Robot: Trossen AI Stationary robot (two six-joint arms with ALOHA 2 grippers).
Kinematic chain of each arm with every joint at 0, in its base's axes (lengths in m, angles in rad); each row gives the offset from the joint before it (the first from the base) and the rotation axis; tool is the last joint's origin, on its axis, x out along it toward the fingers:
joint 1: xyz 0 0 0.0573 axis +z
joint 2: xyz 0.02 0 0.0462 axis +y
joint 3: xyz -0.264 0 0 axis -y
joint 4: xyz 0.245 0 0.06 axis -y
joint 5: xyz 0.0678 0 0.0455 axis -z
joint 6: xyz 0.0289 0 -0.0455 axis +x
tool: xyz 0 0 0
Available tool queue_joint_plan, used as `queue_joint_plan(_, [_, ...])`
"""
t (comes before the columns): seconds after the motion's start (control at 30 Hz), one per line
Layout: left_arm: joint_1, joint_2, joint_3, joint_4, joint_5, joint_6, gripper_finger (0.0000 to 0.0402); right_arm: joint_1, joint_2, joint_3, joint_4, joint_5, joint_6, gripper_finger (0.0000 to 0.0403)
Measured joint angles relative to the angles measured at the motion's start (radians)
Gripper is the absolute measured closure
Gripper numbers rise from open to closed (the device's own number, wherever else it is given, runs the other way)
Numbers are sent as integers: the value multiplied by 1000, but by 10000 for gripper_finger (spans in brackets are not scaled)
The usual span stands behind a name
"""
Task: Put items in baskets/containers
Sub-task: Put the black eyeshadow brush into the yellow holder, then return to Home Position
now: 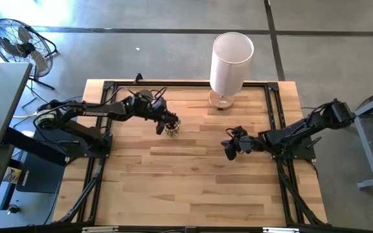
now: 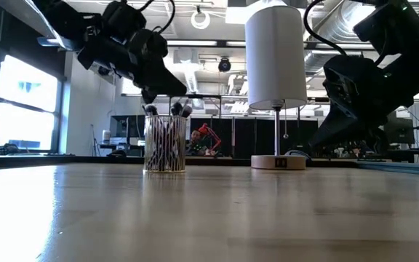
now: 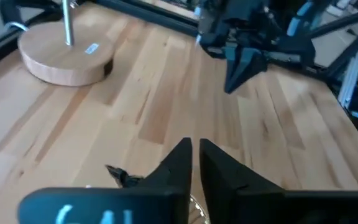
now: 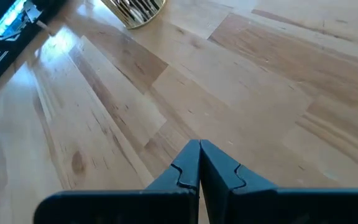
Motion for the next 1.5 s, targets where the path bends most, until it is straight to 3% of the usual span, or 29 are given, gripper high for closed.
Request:
queue_joint_plan(0.2, [0, 1, 29, -12, 40, 13, 311, -18, 0, 0, 0, -3, -21, 400])
queue_joint_plan(0.4, [0, -1, 48, -71, -10, 14, 253, -19, 0, 0, 1, -2, -20, 400])
queue_joint_plan(0.53, [0, -34, 130, -130, -48, 31, 240, -19, 0, 0, -2, 1, -63, 400])
queue_joint_plan(0.67, [0, -36, 245, -337, -61, 88, 239, -19, 0, 0, 8, 0, -173, 400])
queue_joint_plan(0.83, [-27, -38, 424, -673, -84, 163, 260, -19, 0, 0, 33, 33, -205, 400])
queue_joint_plan(1.0, [-127, -39, 537, -850, -262, 165, 335, -19, 0, 0, 69, 37, -296, 400])
queue_joint_plan(1.1, [-189, -39, 549, -848, -313, 115, 390, -19, 0, 0, 88, 36, -336, 400])
queue_joint_plan(1.3, [-287, -47, 535, -823, -288, 67, 396, -19, 0, 0, 98, 35, -386, 400])
queue_joint_plan(1.5, [-352, -165, 336, -652, -344, 15, 400, -19, 0, 0, 104, 26, -411, 400])
